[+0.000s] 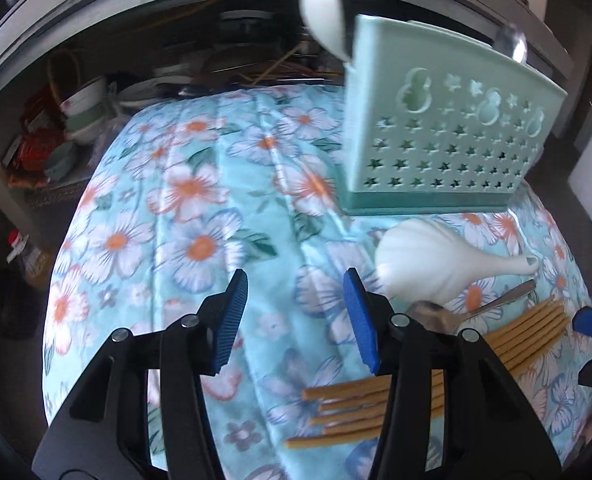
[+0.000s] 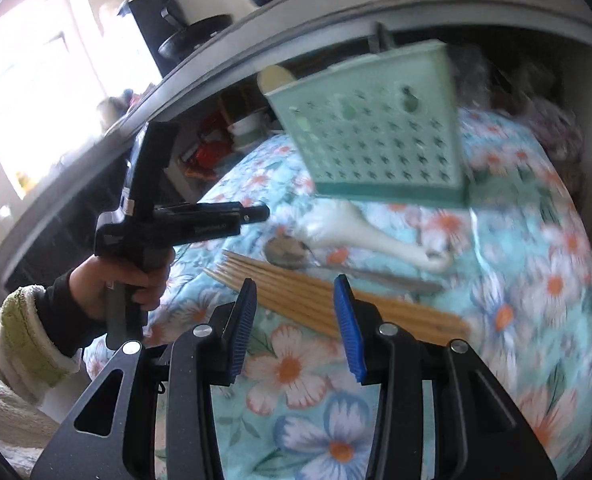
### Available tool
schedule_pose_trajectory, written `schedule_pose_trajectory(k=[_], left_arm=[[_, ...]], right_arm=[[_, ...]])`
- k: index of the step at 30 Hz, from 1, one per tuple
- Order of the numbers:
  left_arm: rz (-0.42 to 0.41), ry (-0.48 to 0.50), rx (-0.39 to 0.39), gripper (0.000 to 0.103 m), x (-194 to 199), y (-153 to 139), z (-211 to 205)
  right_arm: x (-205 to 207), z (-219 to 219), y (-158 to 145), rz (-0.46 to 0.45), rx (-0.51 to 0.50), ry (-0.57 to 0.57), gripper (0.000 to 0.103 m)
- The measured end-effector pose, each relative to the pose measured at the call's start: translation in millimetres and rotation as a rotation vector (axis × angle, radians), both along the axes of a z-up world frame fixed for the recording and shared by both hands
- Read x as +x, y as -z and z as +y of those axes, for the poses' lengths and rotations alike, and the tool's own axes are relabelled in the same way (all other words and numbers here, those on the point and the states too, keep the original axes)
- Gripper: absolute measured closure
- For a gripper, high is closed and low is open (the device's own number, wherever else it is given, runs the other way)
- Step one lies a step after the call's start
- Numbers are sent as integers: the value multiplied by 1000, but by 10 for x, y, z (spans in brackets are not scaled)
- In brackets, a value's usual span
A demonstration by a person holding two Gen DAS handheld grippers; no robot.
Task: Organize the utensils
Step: 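Grasp another metal spoon beside the chopsticks with the right gripper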
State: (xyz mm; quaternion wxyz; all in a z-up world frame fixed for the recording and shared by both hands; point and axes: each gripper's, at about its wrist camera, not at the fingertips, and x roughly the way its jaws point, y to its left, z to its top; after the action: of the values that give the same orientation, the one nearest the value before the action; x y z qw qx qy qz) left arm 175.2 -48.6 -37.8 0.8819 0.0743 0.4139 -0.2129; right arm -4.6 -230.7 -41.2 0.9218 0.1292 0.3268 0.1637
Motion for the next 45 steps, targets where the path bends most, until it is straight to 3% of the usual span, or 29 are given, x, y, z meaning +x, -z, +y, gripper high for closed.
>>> schedule_pose_trajectory(k=[5, 10, 13, 20, 26, 31, 35, 40, 45], left_arm=[[7, -35, -57, 58, -82, -6, 186], [-5, -33, -104, 63, -172, -17, 314], [1, -23, -126, 66, -204, -5, 334], [55, -15, -172, 76, -181, 99, 382], [70, -20, -198, 77, -158, 134, 423], [78, -26, -207, 77, -141, 170, 442], [85, -34, -225, 77, -135, 182, 472], [90, -44, -239, 77, -110, 196, 500], [90, -44, -240, 77, -104, 201, 505]], right_arm=[[460, 59, -13, 73, -36, -133, 65], [1074, 28, 278, 271, 0, -273, 74], [1290, 56, 355, 329, -38, -309, 75], [1616, 143, 438, 431, -31, -439, 75], [1727, 328, 464, 483, -94, -512, 75], [1707, 527, 436, 473, -211, -527, 74], [1599, 721, 391, 415, -343, -511, 81], [1320, 929, 302, 285, -522, -498, 94], [915, 1218, 284, 111, -809, -515, 97]])
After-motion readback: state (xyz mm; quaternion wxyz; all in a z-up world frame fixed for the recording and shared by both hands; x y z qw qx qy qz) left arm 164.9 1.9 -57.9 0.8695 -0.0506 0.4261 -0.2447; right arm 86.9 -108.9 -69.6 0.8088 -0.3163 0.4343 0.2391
